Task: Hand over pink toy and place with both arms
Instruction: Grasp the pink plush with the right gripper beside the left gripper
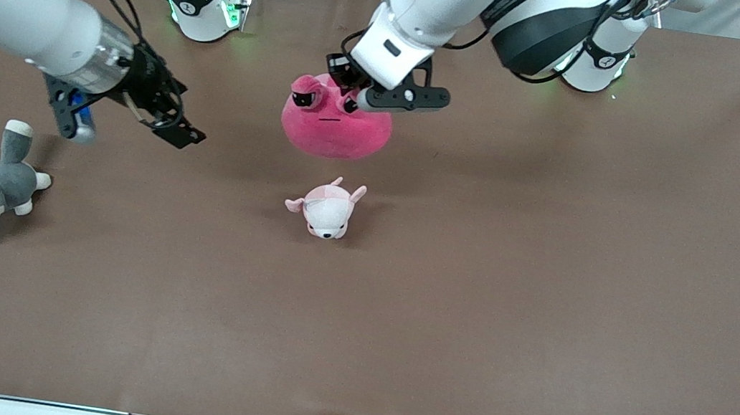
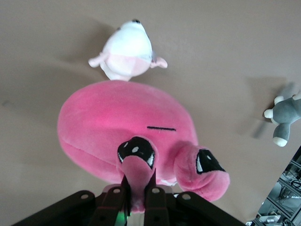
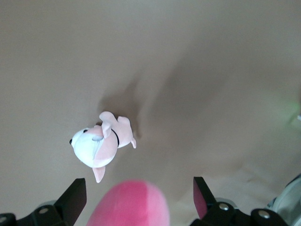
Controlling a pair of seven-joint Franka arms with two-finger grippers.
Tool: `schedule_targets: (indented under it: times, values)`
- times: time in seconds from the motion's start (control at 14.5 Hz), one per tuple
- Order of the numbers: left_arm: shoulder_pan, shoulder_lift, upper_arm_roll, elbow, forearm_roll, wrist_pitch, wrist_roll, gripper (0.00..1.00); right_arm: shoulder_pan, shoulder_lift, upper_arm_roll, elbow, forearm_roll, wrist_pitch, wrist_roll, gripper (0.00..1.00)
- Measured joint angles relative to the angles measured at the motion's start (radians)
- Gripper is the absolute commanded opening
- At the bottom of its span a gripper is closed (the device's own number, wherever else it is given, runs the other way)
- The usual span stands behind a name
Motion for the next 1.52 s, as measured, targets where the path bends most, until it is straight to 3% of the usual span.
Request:
schedule_targets:
  times: [0.48,0.97,1.24,1.52]
  values:
    - [-0.052,0.032,0.0,0.001,0.0,0.011,-0.013,0.13,0.195,-0.019,0.0,-0.092,0.001,0.128,0.279,0.95]
    - [-0.053,0.033,0.003,0.001,0.0,0.011,-0.014,0.13,0.25,-0.02,-0.001,-0.122,0.001,0.138,0.316,0.92]
    - [-0.053,0.033,0.004,0.001,0.0,0.011,-0.014,0.13,0.281,-0.023,-0.001,-0.136,0.001,0.129,0.339,0.7]
    - [-0.053,0.033,0.004,0.001,0.0,0.011,-0.014,0.13,0.282,-0.036,-0.005,-0.139,0.001,0.12,0.339,0.67]
